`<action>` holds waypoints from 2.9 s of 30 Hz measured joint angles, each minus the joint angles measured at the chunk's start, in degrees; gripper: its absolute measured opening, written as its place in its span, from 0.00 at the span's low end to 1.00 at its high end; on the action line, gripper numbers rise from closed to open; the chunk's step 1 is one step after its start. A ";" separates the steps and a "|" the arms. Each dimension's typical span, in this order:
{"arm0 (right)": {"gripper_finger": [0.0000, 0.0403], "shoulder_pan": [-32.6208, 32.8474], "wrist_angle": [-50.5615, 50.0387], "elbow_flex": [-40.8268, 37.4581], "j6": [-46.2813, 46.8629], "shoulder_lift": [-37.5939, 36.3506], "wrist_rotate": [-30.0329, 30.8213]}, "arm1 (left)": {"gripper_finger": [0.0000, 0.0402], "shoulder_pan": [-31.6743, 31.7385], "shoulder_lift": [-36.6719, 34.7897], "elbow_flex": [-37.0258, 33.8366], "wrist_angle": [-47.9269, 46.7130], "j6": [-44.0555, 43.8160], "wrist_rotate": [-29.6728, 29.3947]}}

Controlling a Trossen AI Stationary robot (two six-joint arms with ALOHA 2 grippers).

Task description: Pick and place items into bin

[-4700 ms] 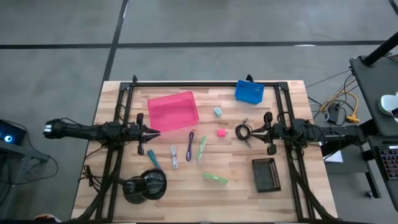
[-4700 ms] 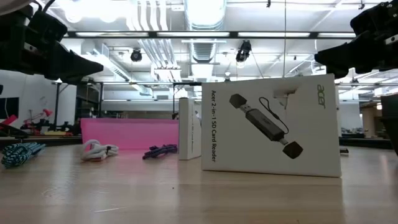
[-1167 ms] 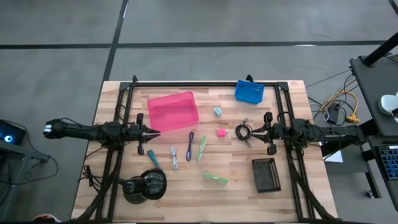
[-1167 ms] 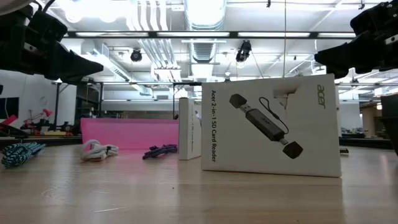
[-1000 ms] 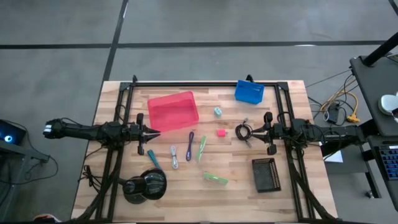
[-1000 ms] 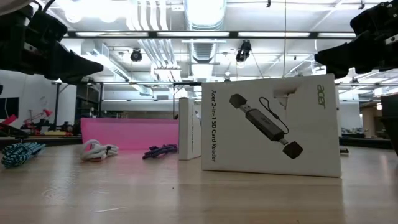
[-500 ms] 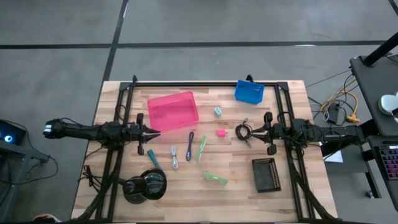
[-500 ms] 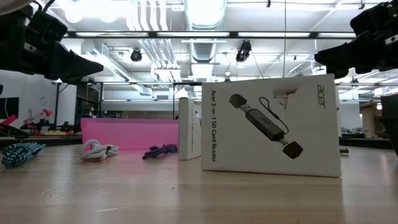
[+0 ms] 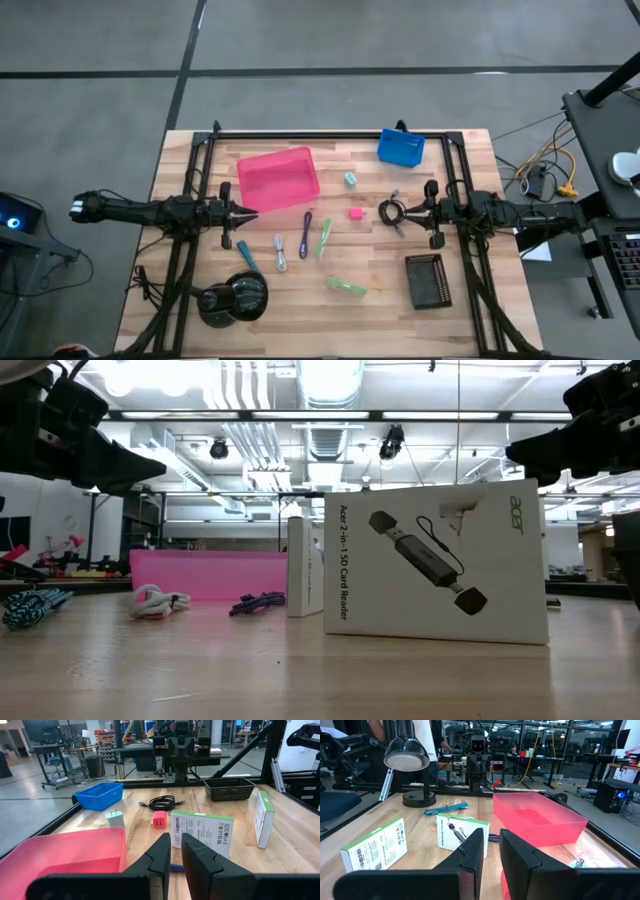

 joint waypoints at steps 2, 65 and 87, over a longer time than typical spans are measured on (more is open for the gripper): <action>0.13 0.01 0.01 0.02 -0.02 0.00 0.00 | 0.08 0.00 0.01 0.01 0.00 -0.01 0.00; 0.48 -0.02 18.96 15.60 -8.88 19.89 12.02 | 0.08 0.02 11.72 0.00 32.89 18.49 -0.19; 0.48 0.01 -42.83 51.27 8.93 51.08 12.02 | 0.08 0.02 12.41 0.00 33.24 18.49 -0.20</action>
